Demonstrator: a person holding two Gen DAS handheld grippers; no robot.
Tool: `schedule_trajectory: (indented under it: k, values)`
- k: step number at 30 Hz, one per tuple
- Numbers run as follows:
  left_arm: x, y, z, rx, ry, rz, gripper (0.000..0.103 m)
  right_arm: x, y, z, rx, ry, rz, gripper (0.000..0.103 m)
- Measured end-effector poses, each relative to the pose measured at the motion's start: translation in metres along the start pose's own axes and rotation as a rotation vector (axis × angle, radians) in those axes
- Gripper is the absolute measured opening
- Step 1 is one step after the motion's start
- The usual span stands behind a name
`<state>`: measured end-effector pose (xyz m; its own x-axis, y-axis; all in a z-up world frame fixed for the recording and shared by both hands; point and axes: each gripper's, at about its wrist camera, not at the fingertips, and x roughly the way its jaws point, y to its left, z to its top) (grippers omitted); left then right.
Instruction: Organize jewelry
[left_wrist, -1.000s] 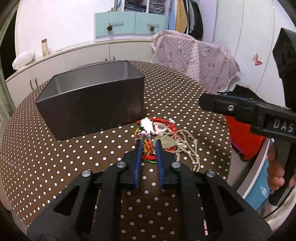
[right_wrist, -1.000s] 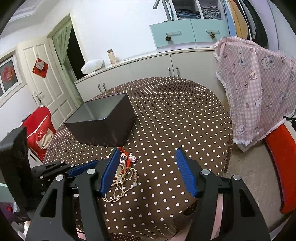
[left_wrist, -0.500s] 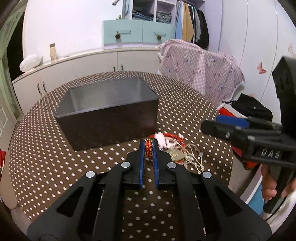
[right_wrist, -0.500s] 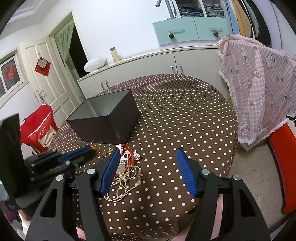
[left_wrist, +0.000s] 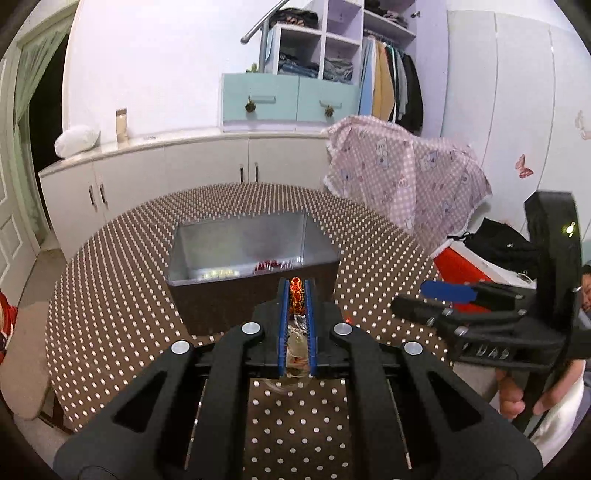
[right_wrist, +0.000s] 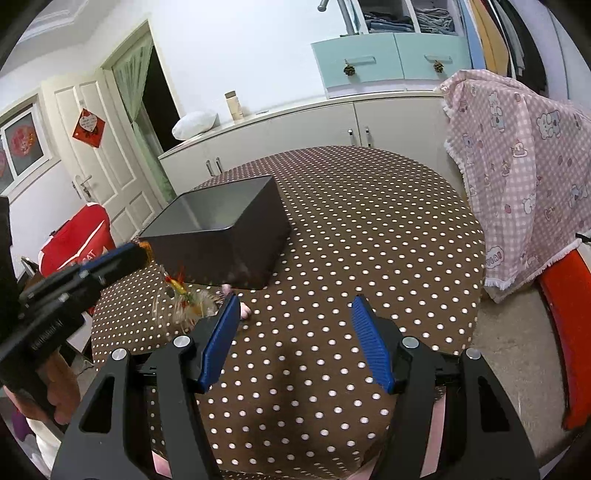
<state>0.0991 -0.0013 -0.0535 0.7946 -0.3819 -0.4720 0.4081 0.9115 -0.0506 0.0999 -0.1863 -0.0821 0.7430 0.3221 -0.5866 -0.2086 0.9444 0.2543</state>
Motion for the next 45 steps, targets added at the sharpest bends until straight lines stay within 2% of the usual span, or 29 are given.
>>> schedule_trajectory:
  k: [9, 15, 19, 24, 29, 31, 33, 36, 41, 45]
  values:
    - [-0.015, 0.005, 0.021, -0.005, -0.066, 0.025, 0.009, 0.0, 0.009, 0.005, -0.026, -0.009, 0.019, 0.059]
    - [-0.027, 0.009, 0.025, -0.008, -0.103, 0.015, 0.009, 0.005, 0.017, 0.002, -0.047, 0.007, 0.047, 0.059]
    - [-0.021, 0.017, 0.012, -0.037, -0.063, 0.02, 0.009, 0.01, 0.026, -0.001, -0.059, 0.02, 0.08, 0.059]
    - [-0.01, 0.034, -0.014, -0.099, 0.013, 0.026, 0.009, 0.015, 0.04, -0.002, -0.093, 0.035, 0.08, 0.059]
    - [-0.011, 0.049, -0.034, -0.14, 0.037, 0.026, 0.009, 0.026, 0.056, -0.002, -0.132, 0.056, 0.09, 0.059]
    - [-0.014, 0.053, -0.04, -0.145, 0.04, 0.029, 0.009, 0.031, 0.065, -0.002, -0.16, 0.063, 0.112, 0.055]
    - [-0.016, 0.057, -0.045, -0.157, 0.042, 0.023, 0.009, 0.036, 0.072, -0.001, -0.173, 0.078, 0.17, 0.038]
    - [-0.02, 0.063, -0.052, -0.166, 0.041, 0.018, 0.009, 0.042, 0.072, 0.004, -0.164, 0.087, 0.182, 0.029]
    - [-0.024, 0.072, -0.062, -0.189, 0.05, 0.014, 0.009, 0.052, 0.076, 0.012, -0.19, 0.113, 0.149, 0.028]
    - [-0.028, 0.079, -0.067, -0.206, 0.044, 0.01, 0.009, 0.063, 0.089, 0.012, -0.251, 0.167, 0.163, 0.028]
